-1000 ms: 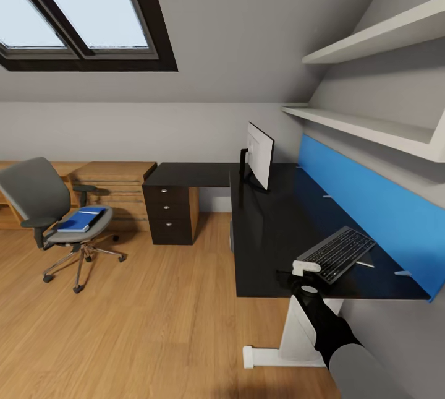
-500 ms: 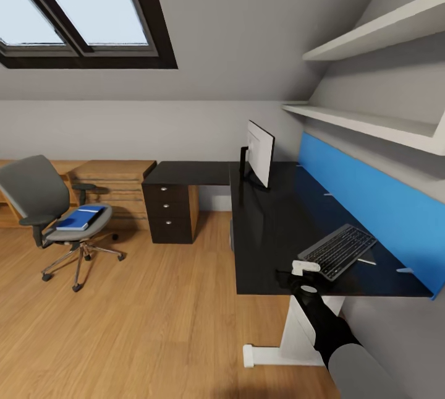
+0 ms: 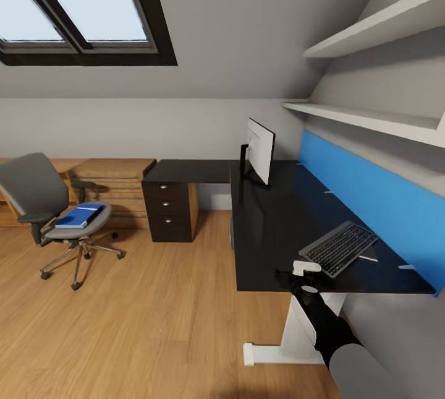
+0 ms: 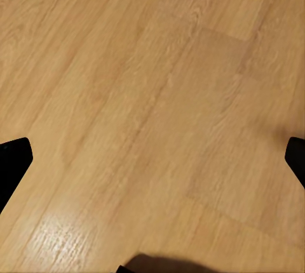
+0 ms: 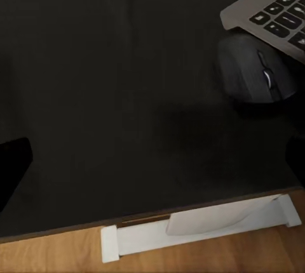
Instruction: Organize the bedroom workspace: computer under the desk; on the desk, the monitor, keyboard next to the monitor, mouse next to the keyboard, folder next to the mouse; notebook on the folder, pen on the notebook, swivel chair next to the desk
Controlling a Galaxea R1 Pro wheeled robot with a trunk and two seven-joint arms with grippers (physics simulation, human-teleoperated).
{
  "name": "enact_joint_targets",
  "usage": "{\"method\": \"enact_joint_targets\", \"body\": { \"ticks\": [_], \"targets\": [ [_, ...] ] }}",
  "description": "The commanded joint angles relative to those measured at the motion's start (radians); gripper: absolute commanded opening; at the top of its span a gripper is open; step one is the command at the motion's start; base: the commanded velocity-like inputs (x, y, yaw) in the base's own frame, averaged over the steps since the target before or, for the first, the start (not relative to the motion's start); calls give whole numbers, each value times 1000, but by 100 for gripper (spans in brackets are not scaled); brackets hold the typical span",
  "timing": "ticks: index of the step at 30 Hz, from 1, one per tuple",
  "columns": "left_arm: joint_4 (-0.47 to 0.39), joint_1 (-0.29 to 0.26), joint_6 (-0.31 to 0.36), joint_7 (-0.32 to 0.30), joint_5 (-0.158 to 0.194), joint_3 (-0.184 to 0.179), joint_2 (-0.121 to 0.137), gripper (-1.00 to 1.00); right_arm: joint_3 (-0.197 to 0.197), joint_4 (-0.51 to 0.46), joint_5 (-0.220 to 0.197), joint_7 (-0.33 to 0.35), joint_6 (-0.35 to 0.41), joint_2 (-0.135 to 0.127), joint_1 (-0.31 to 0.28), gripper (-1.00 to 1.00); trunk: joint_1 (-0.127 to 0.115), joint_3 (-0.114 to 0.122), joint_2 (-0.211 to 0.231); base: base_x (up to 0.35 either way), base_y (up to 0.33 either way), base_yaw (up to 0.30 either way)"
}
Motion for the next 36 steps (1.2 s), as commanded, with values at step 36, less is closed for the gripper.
{"method": "enact_joint_targets", "body": {
  "ticks": [36],
  "targets": [
    [40, -1, -4, 3, 16, -4, 5, 100, -34, 7, -18, -9, -82, -15, -1, 100, 69, -58, -127, 4, -1, 0]
  ]
}}
